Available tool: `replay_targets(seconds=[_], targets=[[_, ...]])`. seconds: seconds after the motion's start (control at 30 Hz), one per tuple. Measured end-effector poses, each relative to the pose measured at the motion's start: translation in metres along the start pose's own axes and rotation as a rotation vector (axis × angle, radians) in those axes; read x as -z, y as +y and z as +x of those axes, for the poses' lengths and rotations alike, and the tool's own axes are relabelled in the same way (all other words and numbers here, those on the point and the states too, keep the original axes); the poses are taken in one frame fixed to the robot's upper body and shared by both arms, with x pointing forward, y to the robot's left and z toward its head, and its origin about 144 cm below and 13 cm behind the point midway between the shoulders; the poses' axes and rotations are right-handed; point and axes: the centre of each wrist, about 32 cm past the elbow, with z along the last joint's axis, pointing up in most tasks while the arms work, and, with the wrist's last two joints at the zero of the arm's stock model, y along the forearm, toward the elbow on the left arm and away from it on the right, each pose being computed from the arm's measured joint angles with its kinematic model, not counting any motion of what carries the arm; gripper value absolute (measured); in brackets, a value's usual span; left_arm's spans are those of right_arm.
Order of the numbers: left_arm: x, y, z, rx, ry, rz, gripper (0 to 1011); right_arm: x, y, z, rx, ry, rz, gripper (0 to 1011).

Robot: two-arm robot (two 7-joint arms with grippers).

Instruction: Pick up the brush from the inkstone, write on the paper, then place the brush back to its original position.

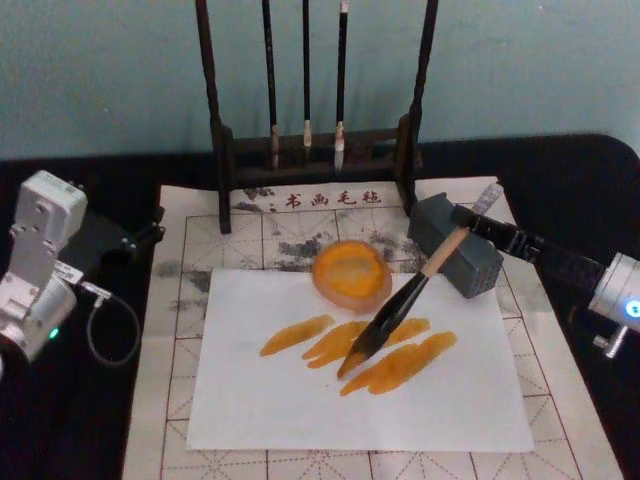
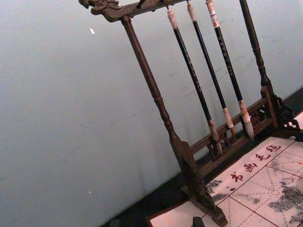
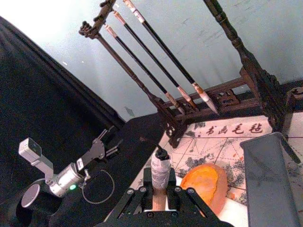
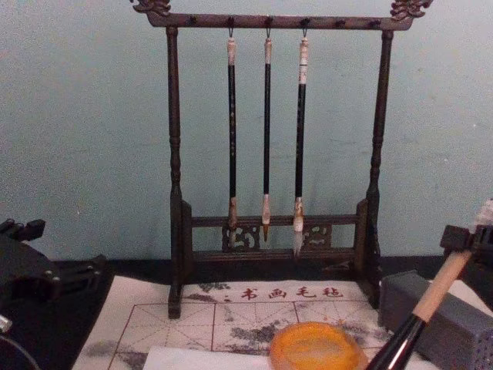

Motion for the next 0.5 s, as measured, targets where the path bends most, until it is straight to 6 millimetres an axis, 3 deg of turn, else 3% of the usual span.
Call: replay_targets(seconds=[0.5], targets=[[0.0,0.0,0.0,0.0,0.0,0.0,1001,0.0016,-0.0017,0.0001,0.028,-0.002,-0.011,177]])
